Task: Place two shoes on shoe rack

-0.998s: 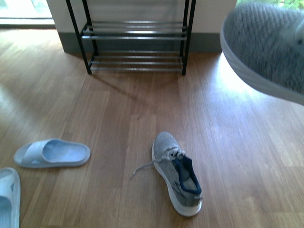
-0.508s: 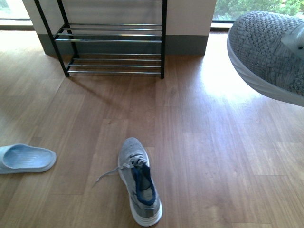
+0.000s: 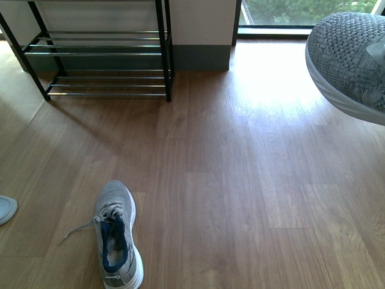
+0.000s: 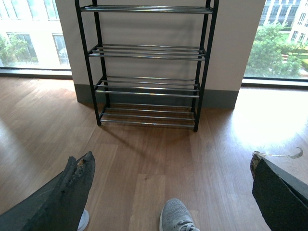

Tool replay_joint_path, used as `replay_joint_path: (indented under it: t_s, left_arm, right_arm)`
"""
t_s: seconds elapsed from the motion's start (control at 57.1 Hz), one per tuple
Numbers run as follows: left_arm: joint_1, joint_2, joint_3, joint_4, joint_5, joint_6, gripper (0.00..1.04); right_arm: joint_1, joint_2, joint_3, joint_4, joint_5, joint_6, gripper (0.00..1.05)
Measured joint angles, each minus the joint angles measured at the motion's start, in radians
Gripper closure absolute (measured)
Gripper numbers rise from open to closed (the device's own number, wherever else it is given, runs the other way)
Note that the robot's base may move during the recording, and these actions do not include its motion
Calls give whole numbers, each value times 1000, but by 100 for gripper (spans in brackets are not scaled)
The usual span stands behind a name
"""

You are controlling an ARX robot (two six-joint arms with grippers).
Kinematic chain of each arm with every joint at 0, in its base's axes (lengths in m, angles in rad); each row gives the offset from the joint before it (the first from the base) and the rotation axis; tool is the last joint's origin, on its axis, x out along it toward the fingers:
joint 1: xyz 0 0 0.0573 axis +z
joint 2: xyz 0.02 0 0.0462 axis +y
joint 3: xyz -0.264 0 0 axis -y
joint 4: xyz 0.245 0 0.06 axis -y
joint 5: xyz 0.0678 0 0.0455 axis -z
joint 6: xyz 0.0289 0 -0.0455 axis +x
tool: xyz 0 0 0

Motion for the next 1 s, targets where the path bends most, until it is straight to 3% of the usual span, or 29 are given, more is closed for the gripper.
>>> replay_joint_path:
  t_s: [0.193,0.245,0.298,0.35,0.455,0.63,0.718,0.998]
  left_arm:
    - [-2,1,0,0,-10,-2,9]
    - [-114,98,22,-1,-335,-110,9]
    - [-122,275,61,48,-434,-261,9]
    - [-106,401,81,113,-397,-348,9]
    - [-41,828,166,336,-204,-501,9]
    - [3,1460,327,491,-94,-562,9]
    - [13,1760,426,491,-48,-572,9]
    - [-11,2178,700,333,32,-513,9]
  right_arm:
    - [2,0,0,0,-13,0,103]
    - [3,0,0,0,-18,0,103]
    - [3,0,0,0,-17,0,103]
    - [3,0,0,0,-16,0,103]
    - [3,0,0,0,-11,0,103]
    - [3,0,0,0,-11,0,103]
    - [3,0,0,0,-13,0,103]
    - [3,0,0,0,-13,0,103]
